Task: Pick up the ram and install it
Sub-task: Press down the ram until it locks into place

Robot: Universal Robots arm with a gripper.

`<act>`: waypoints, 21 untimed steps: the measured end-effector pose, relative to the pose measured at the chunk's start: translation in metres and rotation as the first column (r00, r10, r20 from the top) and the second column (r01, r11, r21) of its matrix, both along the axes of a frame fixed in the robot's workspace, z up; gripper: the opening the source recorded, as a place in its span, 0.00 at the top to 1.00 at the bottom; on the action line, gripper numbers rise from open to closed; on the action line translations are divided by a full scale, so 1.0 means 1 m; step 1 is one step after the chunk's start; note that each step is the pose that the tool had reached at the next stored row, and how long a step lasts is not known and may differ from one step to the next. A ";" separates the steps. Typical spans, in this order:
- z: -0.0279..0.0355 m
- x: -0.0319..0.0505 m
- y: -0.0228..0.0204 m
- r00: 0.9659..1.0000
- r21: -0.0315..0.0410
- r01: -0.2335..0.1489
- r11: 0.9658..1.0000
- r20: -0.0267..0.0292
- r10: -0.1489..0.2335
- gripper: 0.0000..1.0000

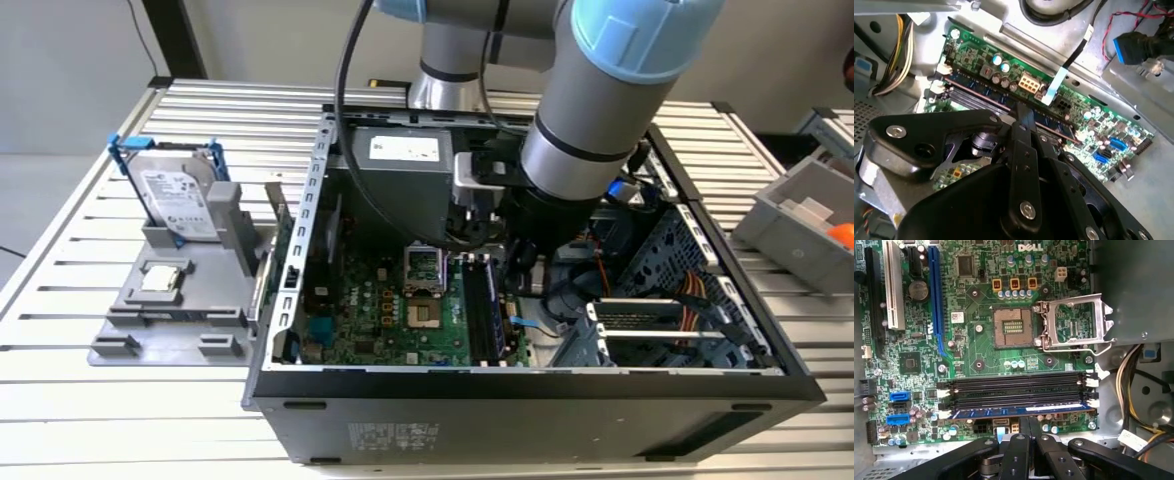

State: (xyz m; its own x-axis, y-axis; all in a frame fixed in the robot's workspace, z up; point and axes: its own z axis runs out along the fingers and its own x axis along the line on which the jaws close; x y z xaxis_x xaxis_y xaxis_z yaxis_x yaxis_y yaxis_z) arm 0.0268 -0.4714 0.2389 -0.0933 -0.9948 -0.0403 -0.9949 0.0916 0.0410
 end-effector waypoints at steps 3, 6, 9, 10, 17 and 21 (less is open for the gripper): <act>-0.0009 0.0001 -0.0060 1.000 -0.001 0.000 1.000 0.000 0.000 1.00; -0.0042 -0.0012 -0.0129 1.000 -0.001 0.000 1.000 0.000 0.000 1.00; -0.0048 -0.0014 -0.0133 1.000 0.000 0.000 1.000 0.000 0.000 1.00; -0.0048 -0.0015 -0.0133 1.000 0.000 0.000 1.000 0.000 0.000 1.00; -0.0055 -0.0213 -0.0108 1.000 0.001 0.000 1.000 0.008 0.000 1.00; -0.0048 -0.0214 -0.0014 1.000 0.001 0.000 1.000 0.008 0.000 1.00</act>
State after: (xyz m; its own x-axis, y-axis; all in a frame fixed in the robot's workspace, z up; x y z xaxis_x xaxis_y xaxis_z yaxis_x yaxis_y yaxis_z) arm 0.0054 -0.4728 0.2341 -0.0929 -0.9948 -0.0425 -0.9952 0.0915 0.0332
